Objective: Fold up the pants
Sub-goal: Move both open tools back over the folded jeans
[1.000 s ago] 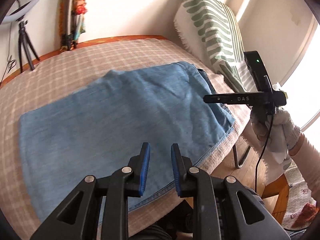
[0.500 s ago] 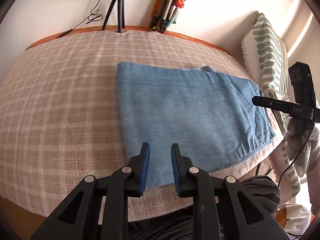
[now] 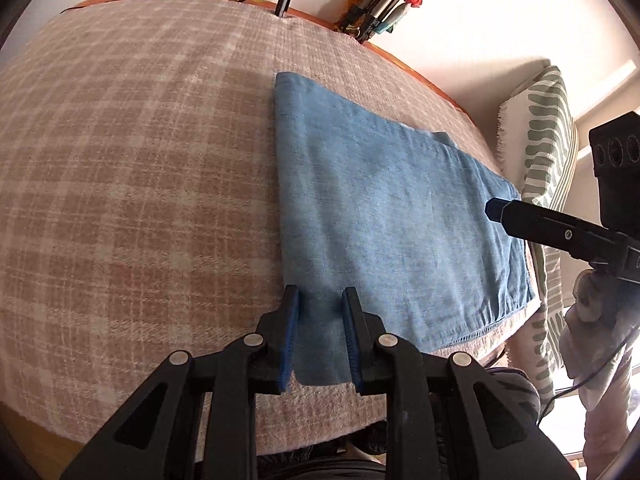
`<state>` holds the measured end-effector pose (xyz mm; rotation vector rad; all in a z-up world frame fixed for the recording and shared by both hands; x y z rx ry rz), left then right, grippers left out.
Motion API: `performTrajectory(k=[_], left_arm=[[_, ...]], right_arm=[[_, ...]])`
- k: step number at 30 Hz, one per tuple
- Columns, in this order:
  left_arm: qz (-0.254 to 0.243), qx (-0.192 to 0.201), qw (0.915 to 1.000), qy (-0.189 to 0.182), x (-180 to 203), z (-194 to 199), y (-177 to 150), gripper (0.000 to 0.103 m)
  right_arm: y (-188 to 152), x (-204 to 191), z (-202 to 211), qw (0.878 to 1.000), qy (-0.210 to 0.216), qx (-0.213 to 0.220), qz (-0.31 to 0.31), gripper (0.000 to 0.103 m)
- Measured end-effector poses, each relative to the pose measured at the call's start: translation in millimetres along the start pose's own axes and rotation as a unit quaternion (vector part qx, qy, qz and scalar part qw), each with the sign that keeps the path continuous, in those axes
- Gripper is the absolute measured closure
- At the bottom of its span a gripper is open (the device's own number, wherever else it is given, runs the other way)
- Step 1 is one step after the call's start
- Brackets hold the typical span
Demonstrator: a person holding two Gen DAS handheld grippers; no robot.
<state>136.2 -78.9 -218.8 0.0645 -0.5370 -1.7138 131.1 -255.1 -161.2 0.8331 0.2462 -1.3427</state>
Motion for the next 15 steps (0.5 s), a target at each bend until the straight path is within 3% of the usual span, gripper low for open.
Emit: performTrajectory(k=[5, 9, 12, 15], left_arm=[[-0.007, -0.010, 0.9999, -0.007, -3, -10, 0, 0.084], [-0.009, -0.008, 0.9997, -0.019, -4, -12, -2, 0.063], [-0.014, -0.001, 0.9996, -0.025, 0, -12, -2, 0.054], [-0.013, 0.011, 0.9996, -0.024, 5, -12, -3, 0.053]], right_arm=[[9, -2, -16, 0.999, -0.002, 0.001, -0.036, 0.033], [17, -5, -36, 0.999, -0.019, -0.016, -0.038, 0.033], [27, -11, -49, 0.999, -0.028, -0.027, -0.031, 0.033], [39, -17, -62, 0.999, -0.030, -0.037, -0.025, 0.033]])
Point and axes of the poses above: each gripper's, at about its wrist camera, not at the fingertips, and z roughly against the way its jaws point, x to its right, y to its top, the point moved 2 cm from there along -z, roughly the way its jaws point, and after that the axes turned 15 degrees about y, right-handed, at the moved point
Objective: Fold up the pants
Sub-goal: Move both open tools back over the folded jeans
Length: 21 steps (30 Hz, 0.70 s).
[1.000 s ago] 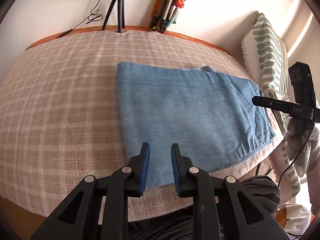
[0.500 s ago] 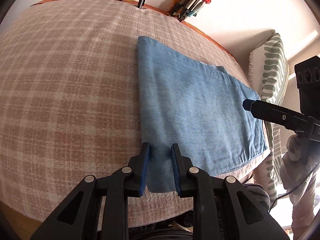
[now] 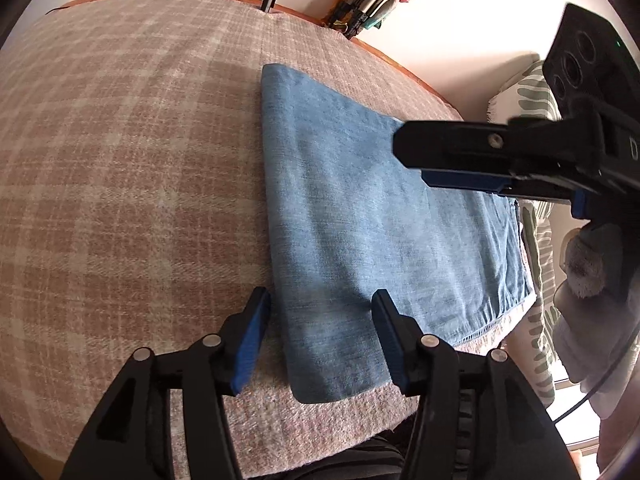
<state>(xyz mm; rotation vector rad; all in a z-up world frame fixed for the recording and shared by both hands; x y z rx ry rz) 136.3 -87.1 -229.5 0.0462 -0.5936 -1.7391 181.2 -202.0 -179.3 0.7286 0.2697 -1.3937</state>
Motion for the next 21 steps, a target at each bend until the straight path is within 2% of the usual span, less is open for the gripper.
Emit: performTrajectory(k=[5, 13, 21], left_arm=[[0.018, 0.008, 0.9996, -0.021, -1, -3, 0, 0.053], [0.038, 0.017, 0.9974, -0.058, -8, -3, -3, 0.053], [0.029, 0.027, 0.9965, -0.074, -6, 9, -10, 0.053]], right_arm=[[20, -5, -24, 0.999, -0.026, -0.025, 0.003, 0.033], [41, -15, -59, 0.992, -0.104, -0.062, 0.018, 0.033], [47, -35, -104, 0.973, -0.191, -0.121, 0.052, 0.040]])
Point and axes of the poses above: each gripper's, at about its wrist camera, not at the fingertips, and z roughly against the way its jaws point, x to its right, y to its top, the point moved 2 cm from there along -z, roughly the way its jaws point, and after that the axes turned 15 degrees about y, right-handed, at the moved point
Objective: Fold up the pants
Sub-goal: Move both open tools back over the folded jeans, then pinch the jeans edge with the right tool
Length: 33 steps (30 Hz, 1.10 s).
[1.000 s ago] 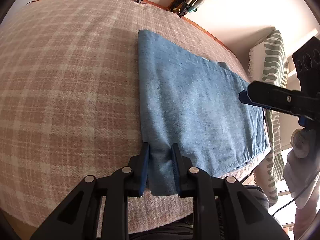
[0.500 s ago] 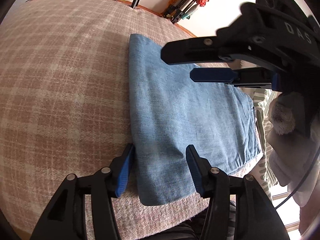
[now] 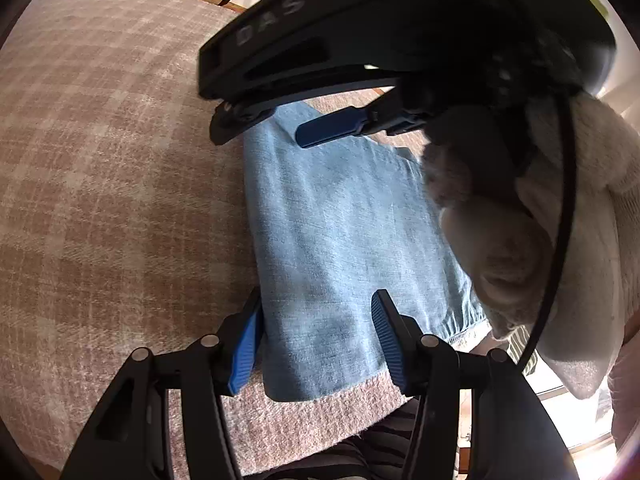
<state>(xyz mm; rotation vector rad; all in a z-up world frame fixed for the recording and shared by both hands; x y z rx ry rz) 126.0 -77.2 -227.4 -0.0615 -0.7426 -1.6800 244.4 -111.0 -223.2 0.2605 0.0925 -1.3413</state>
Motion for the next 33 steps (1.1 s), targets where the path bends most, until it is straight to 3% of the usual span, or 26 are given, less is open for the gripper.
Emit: performTrajectory(k=[3, 6, 8, 14, 21, 24, 27, 33], left_arm=[[-0.009, 0.008, 0.9999, -0.001, 5, 3, -4, 0.053], [-0.009, 0.012, 0.9999, -0.009, 4, 7, -7, 0.053], [-0.015, 0.014, 0.9997, -0.008, 2, 10, -10, 0.053], [-0.030, 0.018, 0.9994, 0.000, 1, 15, -14, 0.053], [-0.015, 0.004, 0.9999, -0.006, 6, 9, -17, 0.055], [-0.015, 0.014, 0.9998, -0.004, 12, 17, -15, 0.075], [-0.019, 0.026, 0.9994, -0.015, 16, 25, -12, 0.083], [-0.062, 0.051, 0.9968, -0.005, 45, 42, -9, 0.088]], right_arm=[[2, -10, -8, 0.999, -0.025, -0.015, 0.015, 0.043], [2, -10, -11, 0.999, -0.038, -0.025, 0.019, 0.056], [-1, -9, -16, 0.998, -0.046, -0.031, 0.019, 0.071], [-11, -1, -8, 0.999, -0.025, -0.020, 0.018, 0.091], [-32, 33, 32, 0.999, 0.043, 0.030, -0.007, 0.097], [-37, 48, 55, 0.995, 0.077, 0.059, -0.022, 0.097], [-45, 62, 78, 0.991, 0.102, 0.083, -0.031, 0.097], [-55, 85, 116, 0.978, 0.151, 0.133, -0.053, 0.098]])
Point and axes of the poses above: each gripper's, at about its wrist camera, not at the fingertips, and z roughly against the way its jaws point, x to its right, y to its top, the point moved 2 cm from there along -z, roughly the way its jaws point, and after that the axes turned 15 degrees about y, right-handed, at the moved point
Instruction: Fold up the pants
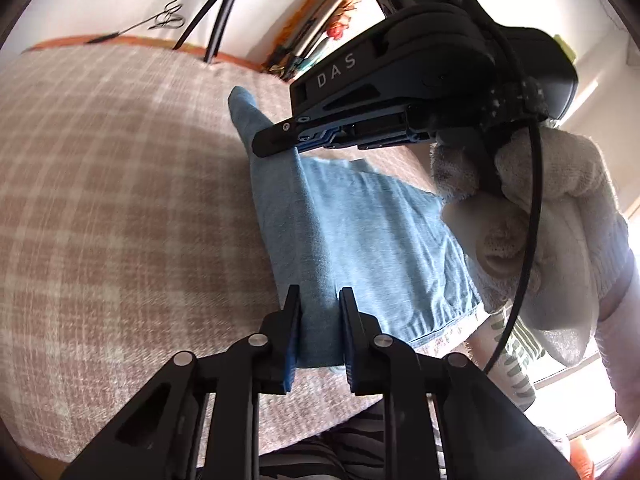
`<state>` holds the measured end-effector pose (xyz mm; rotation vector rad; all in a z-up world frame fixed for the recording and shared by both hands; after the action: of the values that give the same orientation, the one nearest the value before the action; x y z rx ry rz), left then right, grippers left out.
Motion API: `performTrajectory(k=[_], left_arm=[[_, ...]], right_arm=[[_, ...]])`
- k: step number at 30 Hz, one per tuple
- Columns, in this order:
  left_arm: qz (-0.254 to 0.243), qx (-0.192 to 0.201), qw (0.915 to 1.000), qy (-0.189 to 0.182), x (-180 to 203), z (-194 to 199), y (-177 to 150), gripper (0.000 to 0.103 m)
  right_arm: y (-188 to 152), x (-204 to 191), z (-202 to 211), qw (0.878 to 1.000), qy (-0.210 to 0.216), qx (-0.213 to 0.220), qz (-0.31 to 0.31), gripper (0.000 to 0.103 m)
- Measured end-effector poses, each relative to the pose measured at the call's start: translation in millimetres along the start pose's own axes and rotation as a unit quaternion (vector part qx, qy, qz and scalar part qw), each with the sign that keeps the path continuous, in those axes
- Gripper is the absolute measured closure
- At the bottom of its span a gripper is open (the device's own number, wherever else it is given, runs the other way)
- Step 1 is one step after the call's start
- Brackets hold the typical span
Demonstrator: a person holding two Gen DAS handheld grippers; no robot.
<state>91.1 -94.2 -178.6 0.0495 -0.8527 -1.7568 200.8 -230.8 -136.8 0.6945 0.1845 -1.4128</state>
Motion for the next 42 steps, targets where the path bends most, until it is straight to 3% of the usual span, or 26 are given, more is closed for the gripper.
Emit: performTrajectory(k=[14, 32, 42], left_arm=[[-0.083, 0.018, 0.9956, -0.038, 86, 13, 24, 0.088], [-0.184, -0.026, 0.9787, -0.088, 227, -51, 32, 0.091], [-0.240, -0.069, 0.9611, -0.118, 308, -105, 18, 0.091]], right_arm=[[-26, 57, 97, 0.992, 0.055, 0.107, -0.045, 0.098], [-90, 185, 205, 0.976, 0.020, 0.189, -0.109, 0.098], [-139, 271, 245, 0.962, -0.006, 0.214, -0.168, 0.098]])
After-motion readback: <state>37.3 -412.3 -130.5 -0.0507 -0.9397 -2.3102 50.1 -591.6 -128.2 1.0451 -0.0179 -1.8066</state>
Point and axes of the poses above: each gripper's, at about its wrist camera, not at the fingertips, and z roughly against the way its jaws point, x to its right, y to its top, the point moved 2 cm from there along -z, roughly the way its jaws point, and after that the axes turned 15 degrees about y, right-handed, at the moved point
